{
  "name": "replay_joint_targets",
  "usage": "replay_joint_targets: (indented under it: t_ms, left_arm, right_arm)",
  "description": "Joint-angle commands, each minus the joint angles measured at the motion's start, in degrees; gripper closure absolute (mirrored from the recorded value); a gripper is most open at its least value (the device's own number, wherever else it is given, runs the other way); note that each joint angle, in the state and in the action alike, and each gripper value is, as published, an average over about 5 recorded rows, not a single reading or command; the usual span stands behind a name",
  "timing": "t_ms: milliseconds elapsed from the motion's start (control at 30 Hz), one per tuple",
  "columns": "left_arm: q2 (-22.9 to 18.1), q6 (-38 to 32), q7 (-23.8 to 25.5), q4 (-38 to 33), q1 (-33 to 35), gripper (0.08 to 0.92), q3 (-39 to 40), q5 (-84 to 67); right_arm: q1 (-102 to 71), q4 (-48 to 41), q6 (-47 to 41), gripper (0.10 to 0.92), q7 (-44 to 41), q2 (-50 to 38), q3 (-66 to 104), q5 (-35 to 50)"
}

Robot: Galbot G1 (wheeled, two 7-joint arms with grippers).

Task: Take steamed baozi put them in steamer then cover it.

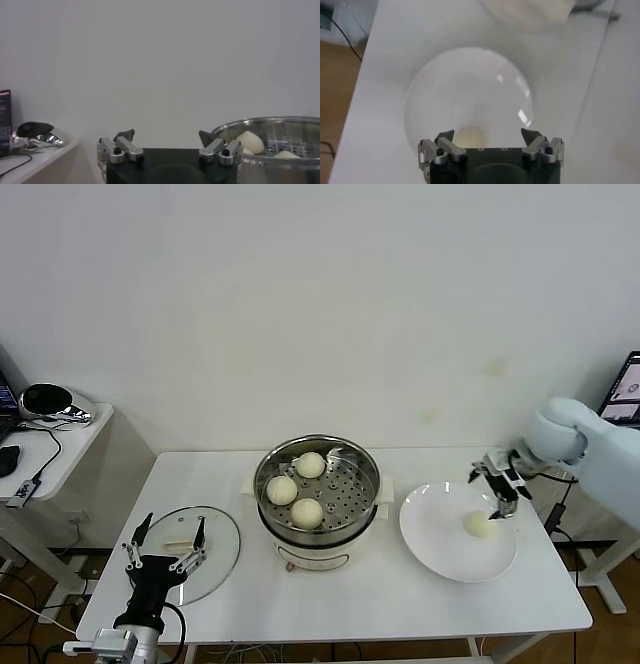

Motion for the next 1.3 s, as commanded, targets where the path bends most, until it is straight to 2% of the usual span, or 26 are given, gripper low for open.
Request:
replay_joint_targets:
  t_ms: [33, 400, 967, 1133, 1300]
  left_arm:
    - [-0.15, -0.04, -0.02, -0.13, 0.33, 0.177, -0.2, 0.16]
    - [-0.16, -0.04, 0.0, -0.17, 0.66, 0.177, -0.83, 0.16]
    - [-0.42, -0.06, 0.02, 0.13, 0.37, 0.177, -0.34, 0.38]
    - [-0.52, -0.1, 0.03, 0.12, 0.41, 0.177, -0.23, 0.53]
    - [-0.54, -0.09, 0.02, -0.04, 0.43, 0.177, -0.19, 0.58]
  right_arm:
    - [-18.5, -15.43, 2.02, 0.203, 1.48, 4.99, 17.93, -10.42]
    - [-19.04, -23.9, 3.49, 0.203, 3.94, 14.09, 19.37, -14.72]
    - [-16.79, -25.19, 3.31, 0.206, 4.62, 16.46, 18.73, -14.95]
    - [-16.45, -25.19, 3.36, 0.264, 4.13, 16.59, 18.41, -15.14]
    - [-16.07, -25.05, 3.55, 0.384, 3.56, 16.45, 18.31, -15.19]
